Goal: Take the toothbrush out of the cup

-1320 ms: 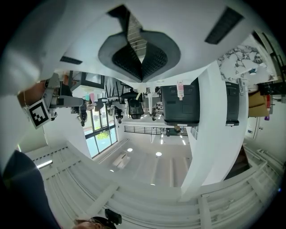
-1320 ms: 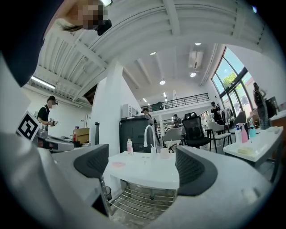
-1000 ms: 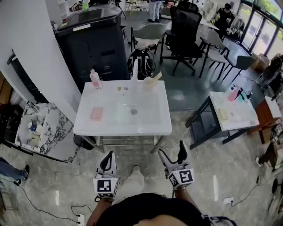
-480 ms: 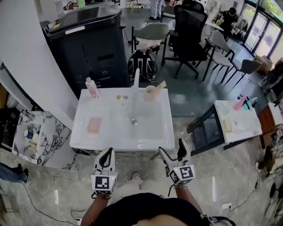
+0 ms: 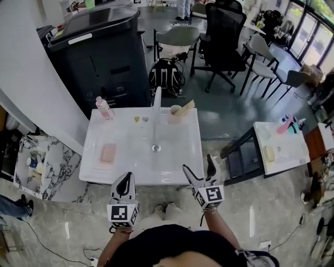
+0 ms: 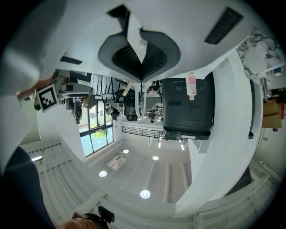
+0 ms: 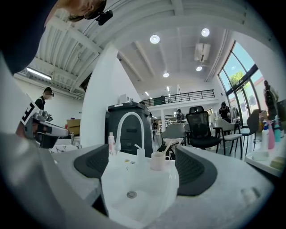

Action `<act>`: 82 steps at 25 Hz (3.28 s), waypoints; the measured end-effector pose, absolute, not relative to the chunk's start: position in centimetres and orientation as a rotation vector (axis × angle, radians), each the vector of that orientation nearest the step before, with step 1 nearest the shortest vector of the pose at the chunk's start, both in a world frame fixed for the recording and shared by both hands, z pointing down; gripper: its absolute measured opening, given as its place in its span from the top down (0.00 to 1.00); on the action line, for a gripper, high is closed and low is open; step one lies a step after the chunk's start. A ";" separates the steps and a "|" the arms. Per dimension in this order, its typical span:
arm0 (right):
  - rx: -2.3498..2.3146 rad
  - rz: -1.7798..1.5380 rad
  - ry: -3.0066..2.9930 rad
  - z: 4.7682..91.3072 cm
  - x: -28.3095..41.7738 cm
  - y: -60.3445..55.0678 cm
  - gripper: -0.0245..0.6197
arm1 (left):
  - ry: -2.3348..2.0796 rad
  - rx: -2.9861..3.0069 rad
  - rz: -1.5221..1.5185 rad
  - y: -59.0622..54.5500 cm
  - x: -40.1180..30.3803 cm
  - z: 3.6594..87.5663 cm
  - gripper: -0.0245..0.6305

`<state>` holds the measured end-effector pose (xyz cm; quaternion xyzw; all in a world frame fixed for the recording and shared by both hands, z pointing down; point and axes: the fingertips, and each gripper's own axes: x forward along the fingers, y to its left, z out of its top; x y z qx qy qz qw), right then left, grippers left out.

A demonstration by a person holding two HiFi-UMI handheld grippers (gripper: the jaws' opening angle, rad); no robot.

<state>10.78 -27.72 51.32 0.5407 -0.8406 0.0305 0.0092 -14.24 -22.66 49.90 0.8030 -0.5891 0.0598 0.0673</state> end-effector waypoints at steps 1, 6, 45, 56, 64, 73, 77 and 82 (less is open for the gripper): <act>1.685 0.092 -2.629 51.3 10.8 -28.7 0.25 | -1.788 2.410 0.175 -23.2 -14.3 49.7 0.96; 1.657 0.096 -2.638 51.8 11.4 -33.6 0.25 | -1.845 2.386 0.172 -24.6 -14.2 48.7 0.96; 1.222 0.018 -2.282 61.3 8.0 -59.5 0.79 | -1.991 2.236 0.177 -27.0 -17.4 48.3 0.96; 1.209 -0.008 -2.357 58.9 7.0 -59.5 0.90 | -1.990 2.241 0.179 -26.0 -17.4 48.2 0.96; 1.251 -0.017 -2.437 55.9 7.6 -58.9 0.91 | -1.967 2.259 0.166 -25.4 -16.7 48.1 0.96; 1.330 -0.070 -2.540 50.8 9.3 -56.5 0.91 | -1.925 2.305 0.153 -25.2 -15.4 48.0 0.96; 1.379 -0.092 -2.611 48.2 10.1 -54.6 0.91 | -1.904 2.327 0.149 -25.2 -14.7 48.1 0.96; 1.448 -0.099 -2.759 43.6 10.9 -50.4 0.91 | -1.874 2.354 0.148 -25.3 -13.9 48.3 0.96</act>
